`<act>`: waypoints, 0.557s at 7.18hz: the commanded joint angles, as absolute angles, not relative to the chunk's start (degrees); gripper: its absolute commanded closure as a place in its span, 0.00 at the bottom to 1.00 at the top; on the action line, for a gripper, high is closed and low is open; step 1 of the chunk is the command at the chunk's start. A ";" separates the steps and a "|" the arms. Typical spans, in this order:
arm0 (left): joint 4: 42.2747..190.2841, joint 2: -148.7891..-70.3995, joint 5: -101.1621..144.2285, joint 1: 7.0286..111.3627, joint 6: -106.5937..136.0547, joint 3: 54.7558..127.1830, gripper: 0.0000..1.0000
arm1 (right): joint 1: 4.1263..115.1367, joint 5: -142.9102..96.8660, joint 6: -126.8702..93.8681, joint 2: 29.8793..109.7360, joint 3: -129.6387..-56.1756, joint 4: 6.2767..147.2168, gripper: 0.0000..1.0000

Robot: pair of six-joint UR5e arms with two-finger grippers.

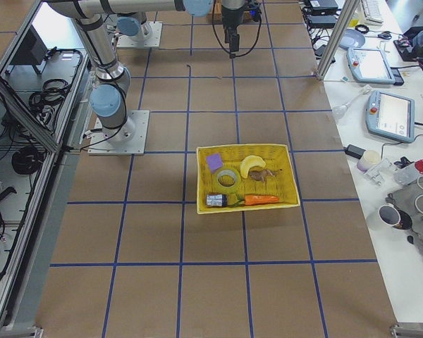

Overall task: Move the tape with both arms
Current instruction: 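Move the right gripper down into the yellow crate over the tape roll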

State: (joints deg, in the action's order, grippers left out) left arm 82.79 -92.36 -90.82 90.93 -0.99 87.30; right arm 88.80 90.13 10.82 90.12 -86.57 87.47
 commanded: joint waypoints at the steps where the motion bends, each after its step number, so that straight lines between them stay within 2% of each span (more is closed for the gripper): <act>1: 82.79 -92.37 -90.88 90.97 -0.97 87.36 0.00 | 88.25 90.00 13.08 90.00 -86.57 87.63 0.00; 4: 82.79 -92.37 -90.79 90.88 -1.05 87.28 0.00 | 80.90 89.82 32.98 88.77 -85.08 87.80 0.00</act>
